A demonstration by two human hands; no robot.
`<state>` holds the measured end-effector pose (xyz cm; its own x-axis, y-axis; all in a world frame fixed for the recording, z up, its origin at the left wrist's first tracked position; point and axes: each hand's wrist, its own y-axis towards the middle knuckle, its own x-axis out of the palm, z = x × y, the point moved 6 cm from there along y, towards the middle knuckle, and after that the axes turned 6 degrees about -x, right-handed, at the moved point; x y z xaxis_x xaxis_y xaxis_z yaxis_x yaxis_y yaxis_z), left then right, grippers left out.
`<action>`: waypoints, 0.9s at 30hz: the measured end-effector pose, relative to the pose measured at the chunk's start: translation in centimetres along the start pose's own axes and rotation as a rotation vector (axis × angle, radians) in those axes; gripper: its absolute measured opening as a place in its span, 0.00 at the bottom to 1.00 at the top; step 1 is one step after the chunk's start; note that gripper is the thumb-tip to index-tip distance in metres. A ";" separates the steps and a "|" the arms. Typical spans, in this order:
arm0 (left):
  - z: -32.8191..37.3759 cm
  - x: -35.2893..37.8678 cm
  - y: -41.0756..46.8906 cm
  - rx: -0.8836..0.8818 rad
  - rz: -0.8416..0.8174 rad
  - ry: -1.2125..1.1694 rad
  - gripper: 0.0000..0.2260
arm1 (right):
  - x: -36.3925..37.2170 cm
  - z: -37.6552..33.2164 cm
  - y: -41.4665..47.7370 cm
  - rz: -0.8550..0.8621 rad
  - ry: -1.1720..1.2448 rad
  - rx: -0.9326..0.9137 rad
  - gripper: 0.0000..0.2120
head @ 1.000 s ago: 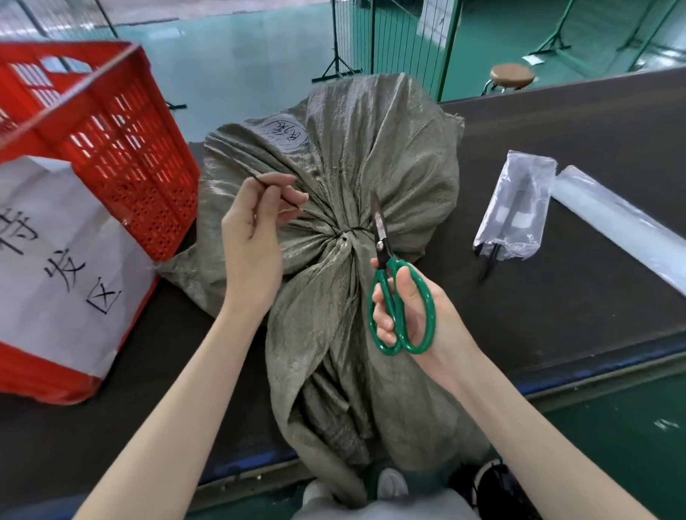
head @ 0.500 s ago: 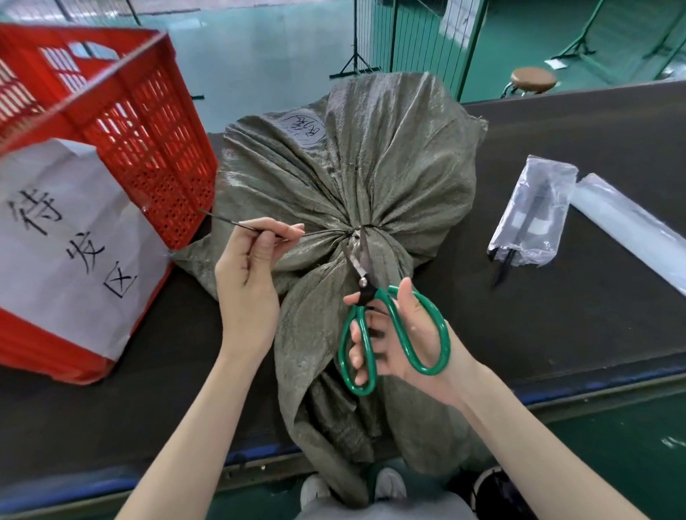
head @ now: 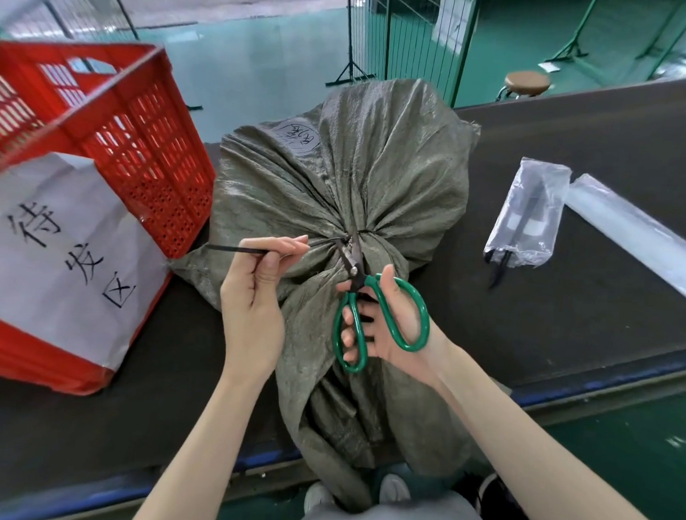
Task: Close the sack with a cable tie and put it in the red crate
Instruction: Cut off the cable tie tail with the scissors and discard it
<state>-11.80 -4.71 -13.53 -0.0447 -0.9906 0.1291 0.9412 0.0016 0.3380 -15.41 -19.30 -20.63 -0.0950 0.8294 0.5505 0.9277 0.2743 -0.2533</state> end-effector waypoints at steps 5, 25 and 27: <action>-0.1 0.1 0.0 0.001 -0.006 0.004 0.14 | -0.7 0.1 0.6 0.027 -0.068 -0.043 0.36; -1.7 -0.7 -0.6 -0.066 0.053 -0.034 0.12 | -2.3 0.1 1.0 0.037 -0.108 -0.222 0.17; -1.8 -0.7 -0.6 -0.079 0.062 -0.034 0.12 | -2.4 0.0 0.9 0.052 -0.126 -0.223 0.15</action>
<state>-11.77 -4.23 -15.49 0.0043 -0.9838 0.1793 0.9659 0.0504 0.2538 -14.31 -21.04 -22.17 -0.0765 0.8976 0.4342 0.9879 0.1272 -0.0890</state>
